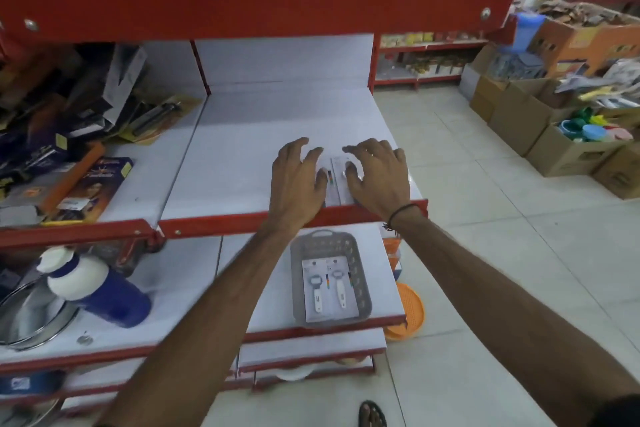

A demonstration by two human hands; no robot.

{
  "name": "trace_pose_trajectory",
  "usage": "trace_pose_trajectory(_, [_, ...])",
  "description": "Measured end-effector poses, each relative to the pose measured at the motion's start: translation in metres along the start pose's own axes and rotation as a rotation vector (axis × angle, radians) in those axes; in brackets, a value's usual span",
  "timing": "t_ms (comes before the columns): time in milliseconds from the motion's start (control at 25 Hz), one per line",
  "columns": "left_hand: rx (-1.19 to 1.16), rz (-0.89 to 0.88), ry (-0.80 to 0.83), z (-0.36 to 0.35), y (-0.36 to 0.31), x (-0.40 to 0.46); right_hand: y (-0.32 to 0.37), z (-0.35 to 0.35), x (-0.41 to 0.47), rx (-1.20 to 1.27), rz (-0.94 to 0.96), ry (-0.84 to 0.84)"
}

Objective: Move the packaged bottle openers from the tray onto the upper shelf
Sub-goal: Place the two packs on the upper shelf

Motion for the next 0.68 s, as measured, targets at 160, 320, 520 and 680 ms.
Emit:
trace_pose_trajectory(160, [0.002,-0.094,-0.244,0.016,-0.04,-0.082,0.017,0.033,-0.088,0.148,0.046,-0.279])
trace_pose_trajectory(320, [-0.034,-0.09,-0.115,-0.036,-0.042,-0.154,0.008,-0.004,-0.164,0.147,0.019,-0.14])
trace_pose_trajectory(520, [-0.174,0.076,0.348,-0.135,-0.001,-0.19,-0.02,-0.101,-0.198,-0.003,-0.085,0.41])
trace_pose_trajectory(680, [-0.067,0.086,0.594,-0.196,0.034,-0.18,-0.04,-0.176,-0.187,-0.014,-0.138,0.79])
Point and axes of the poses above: each hand's wrist, its own x-axis towards the middle knuckle, its own z-axis out of the back of the hand, y = z × x, the point moved 9 cm from there along x, towards the middle knuckle, and after that the axes turned 11 degrees about -z, right-handed, at the moved point
